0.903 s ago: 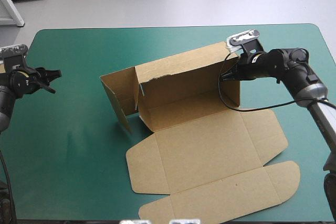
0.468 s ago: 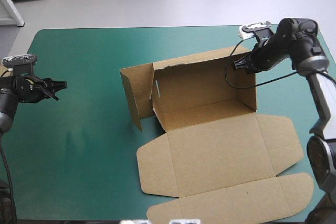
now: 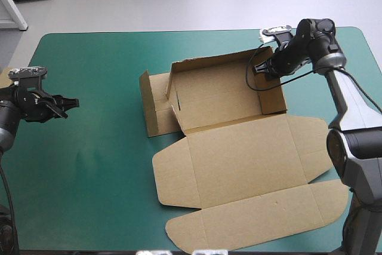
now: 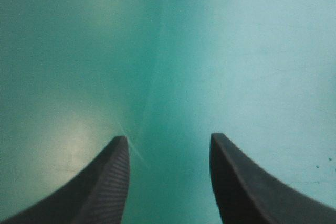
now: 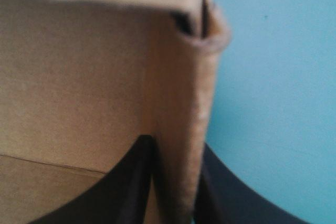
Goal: Fold the box
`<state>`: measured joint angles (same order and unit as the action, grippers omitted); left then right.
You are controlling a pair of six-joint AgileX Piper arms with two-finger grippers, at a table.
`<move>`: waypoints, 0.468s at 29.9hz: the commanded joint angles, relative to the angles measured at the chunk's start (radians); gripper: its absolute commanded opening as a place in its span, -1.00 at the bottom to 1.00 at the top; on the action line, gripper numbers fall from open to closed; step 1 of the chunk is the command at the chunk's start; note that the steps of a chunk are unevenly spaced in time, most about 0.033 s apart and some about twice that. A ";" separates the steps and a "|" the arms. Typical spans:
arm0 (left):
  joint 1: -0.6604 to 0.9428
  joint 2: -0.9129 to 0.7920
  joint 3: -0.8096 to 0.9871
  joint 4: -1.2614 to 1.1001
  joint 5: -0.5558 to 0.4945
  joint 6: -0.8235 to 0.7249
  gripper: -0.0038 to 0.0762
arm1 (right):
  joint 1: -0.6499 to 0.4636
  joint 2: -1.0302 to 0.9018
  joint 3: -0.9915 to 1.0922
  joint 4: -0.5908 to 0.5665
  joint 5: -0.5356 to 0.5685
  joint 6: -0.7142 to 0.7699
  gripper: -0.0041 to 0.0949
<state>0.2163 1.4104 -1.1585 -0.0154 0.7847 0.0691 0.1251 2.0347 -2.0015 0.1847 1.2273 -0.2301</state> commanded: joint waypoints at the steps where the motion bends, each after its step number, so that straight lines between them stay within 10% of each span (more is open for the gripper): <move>1: 0.001 -0.034 -0.026 -0.009 -0.025 0.003 -0.03 | 0.002 -0.016 -0.060 0.005 -0.030 -0.001 0.18; 14: 0.001 -0.034 -0.026 -0.009 -0.023 0.012 -0.03 | 0.002 -0.115 -0.174 -0.052 0.003 0.013 0.41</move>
<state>0.2163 1.4104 -1.1585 -0.0183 0.7994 0.0825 0.1307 2.0453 -2.1309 0.1321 1.2280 -0.2232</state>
